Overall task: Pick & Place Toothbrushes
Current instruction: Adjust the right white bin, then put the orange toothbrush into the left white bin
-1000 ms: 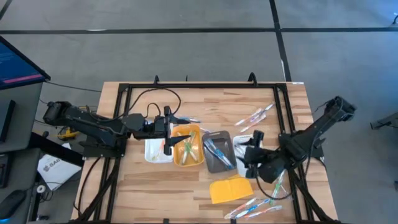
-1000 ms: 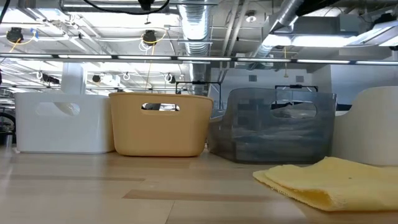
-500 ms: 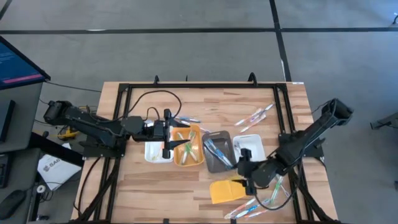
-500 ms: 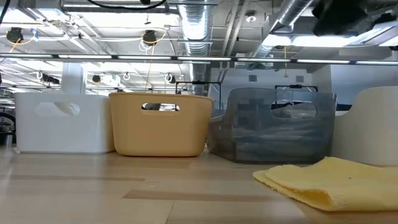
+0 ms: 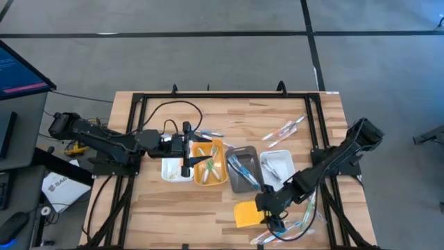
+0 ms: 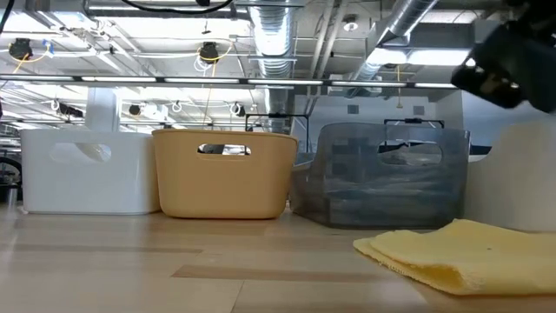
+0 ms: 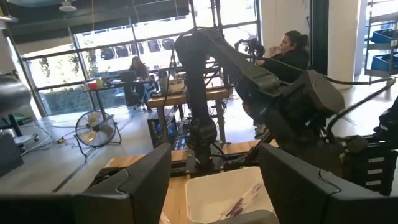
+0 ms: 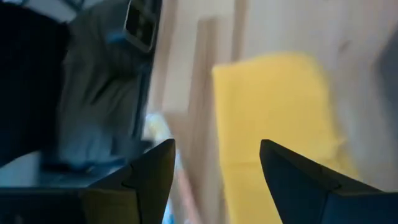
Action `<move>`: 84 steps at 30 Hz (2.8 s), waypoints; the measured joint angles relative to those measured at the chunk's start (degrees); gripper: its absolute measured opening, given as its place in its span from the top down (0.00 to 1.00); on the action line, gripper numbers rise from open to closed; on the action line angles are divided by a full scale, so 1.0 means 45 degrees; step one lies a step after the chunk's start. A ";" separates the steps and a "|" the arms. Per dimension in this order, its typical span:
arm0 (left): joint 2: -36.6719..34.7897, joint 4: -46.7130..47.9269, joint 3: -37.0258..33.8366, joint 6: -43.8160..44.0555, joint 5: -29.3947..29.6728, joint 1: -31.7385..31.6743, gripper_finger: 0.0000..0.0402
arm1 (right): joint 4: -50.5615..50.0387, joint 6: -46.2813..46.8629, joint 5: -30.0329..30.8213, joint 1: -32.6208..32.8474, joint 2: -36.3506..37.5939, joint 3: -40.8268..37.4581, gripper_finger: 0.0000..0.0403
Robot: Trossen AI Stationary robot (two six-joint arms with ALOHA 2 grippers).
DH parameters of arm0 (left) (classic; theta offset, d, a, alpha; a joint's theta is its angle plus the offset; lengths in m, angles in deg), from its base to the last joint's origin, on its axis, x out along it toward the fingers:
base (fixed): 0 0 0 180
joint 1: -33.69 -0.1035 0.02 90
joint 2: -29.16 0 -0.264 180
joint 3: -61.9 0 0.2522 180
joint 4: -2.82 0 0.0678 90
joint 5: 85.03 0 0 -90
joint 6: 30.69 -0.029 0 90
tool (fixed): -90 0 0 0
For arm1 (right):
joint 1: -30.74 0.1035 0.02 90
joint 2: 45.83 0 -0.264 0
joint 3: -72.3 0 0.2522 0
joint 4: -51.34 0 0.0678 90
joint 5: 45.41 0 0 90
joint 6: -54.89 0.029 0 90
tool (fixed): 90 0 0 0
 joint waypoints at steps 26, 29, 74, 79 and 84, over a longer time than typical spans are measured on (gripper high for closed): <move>0.0000 -0.0046 0.0000 0.0021 -0.0005 0.0000 0.41 | -0.2293 -0.3200 0.2032 0.2185 -0.2014 0.2100 0.89; 0.0000 0.0049 0.0000 0.0291 -0.0005 0.0015 0.41 | -0.2629 -0.3212 0.2139 0.2059 -0.2014 0.2378 0.97; 0.0005 -0.0044 -0.0121 0.0342 -0.0002 -0.0058 0.41 | -0.7734 -0.1505 0.3187 0.1613 -0.2000 0.3283 1.00; 0.0000 0.0063 -0.0126 0.0918 -0.0005 -0.0053 0.41 | -0.5829 -0.0955 0.3203 0.2772 -0.2000 0.3370 1.00; 0.0112 0.0113 -0.0243 0.1384 -0.0017 0.0104 0.41 | -0.4424 0.0196 0.3087 0.3213 -0.2004 0.2928 0.98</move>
